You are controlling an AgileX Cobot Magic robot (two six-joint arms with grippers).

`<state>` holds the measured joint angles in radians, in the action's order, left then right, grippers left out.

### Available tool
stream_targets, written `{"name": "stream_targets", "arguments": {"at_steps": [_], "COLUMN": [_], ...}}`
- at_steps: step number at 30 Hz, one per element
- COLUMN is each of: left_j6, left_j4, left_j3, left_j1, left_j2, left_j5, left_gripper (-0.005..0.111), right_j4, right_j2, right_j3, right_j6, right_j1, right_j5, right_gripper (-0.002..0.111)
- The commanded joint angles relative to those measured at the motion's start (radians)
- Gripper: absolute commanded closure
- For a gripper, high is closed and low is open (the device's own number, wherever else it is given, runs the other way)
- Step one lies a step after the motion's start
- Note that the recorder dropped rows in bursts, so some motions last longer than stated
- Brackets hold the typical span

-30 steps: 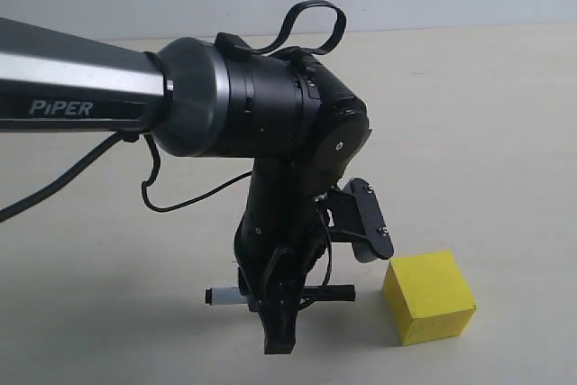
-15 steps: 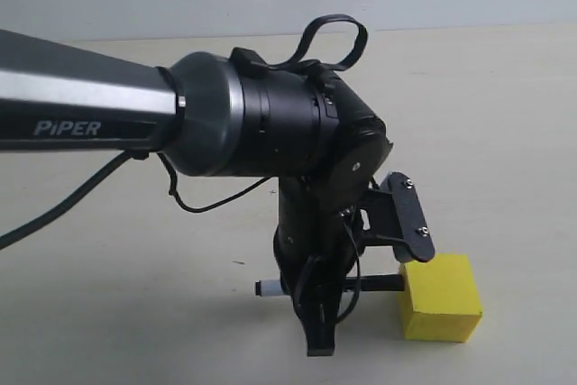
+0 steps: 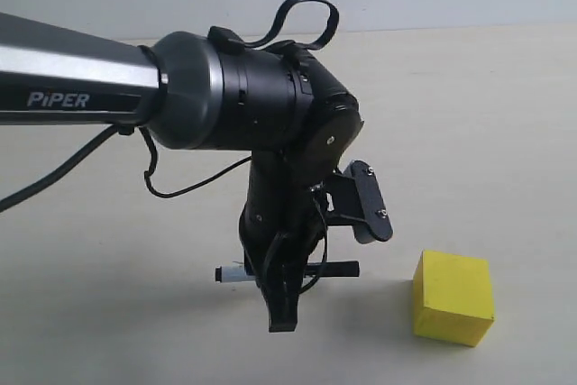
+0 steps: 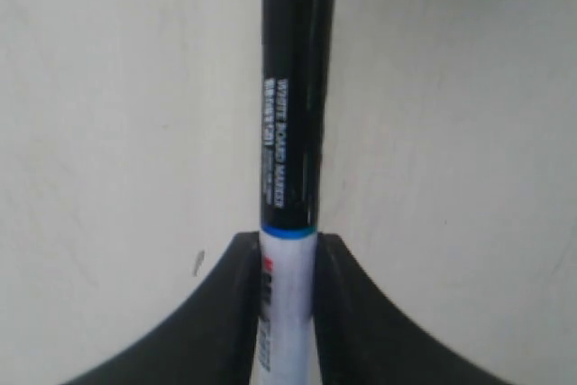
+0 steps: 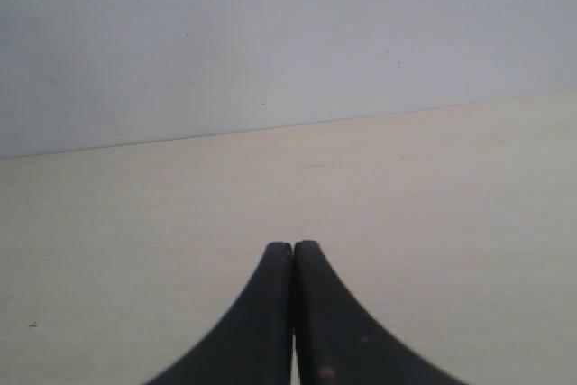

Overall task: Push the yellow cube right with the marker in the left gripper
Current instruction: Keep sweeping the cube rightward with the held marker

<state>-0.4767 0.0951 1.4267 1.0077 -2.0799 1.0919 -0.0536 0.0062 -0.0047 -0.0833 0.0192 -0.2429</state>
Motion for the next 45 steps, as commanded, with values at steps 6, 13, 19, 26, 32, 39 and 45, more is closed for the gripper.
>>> {"name": "stream_targets", "arguments": {"at_steps": [6, 13, 19, 26, 32, 39, 45], "left_j6": [-0.081, -0.091, -0.036, 0.020, 0.040, 0.040, 0.040], "left_j4": [0.003, -0.020, -0.020, -0.012, -0.024, -0.023, 0.015], "left_j3": [0.035, 0.123, 0.123, 0.121, 0.121, 0.121, 0.121], "left_j1": [0.114, 0.129, 0.108, 0.127, 0.131, 0.131, 0.131], "left_j2": [0.002, -0.021, -0.025, -0.050, -0.059, -0.059, -0.059], "left_j5": [-0.076, -0.071, 0.016, 0.033, -0.089, -0.166, -0.055], "left_gripper": [0.107, 0.107, 0.107, 0.107, 0.107, 0.107, 0.107], "right_j4": [0.002, 0.002, 0.002, 0.004, 0.004, 0.004, 0.004], "right_j2": [-0.006, -0.006, -0.006, -0.006, -0.006, -0.006, -0.006], "right_j3": [0.005, 0.005, 0.005, 0.005, 0.005, 0.005, 0.005], "right_j6": [0.003, 0.003, 0.003, 0.003, 0.003, 0.003, 0.003], "right_j1": [0.003, 0.003, 0.003, 0.003, 0.003, 0.003, 0.003], "right_j5": [0.006, 0.006, 0.006, 0.006, 0.004, 0.004, 0.003], "right_gripper": [0.108, 0.108, 0.108, 0.108, 0.108, 0.108, 0.108]}}
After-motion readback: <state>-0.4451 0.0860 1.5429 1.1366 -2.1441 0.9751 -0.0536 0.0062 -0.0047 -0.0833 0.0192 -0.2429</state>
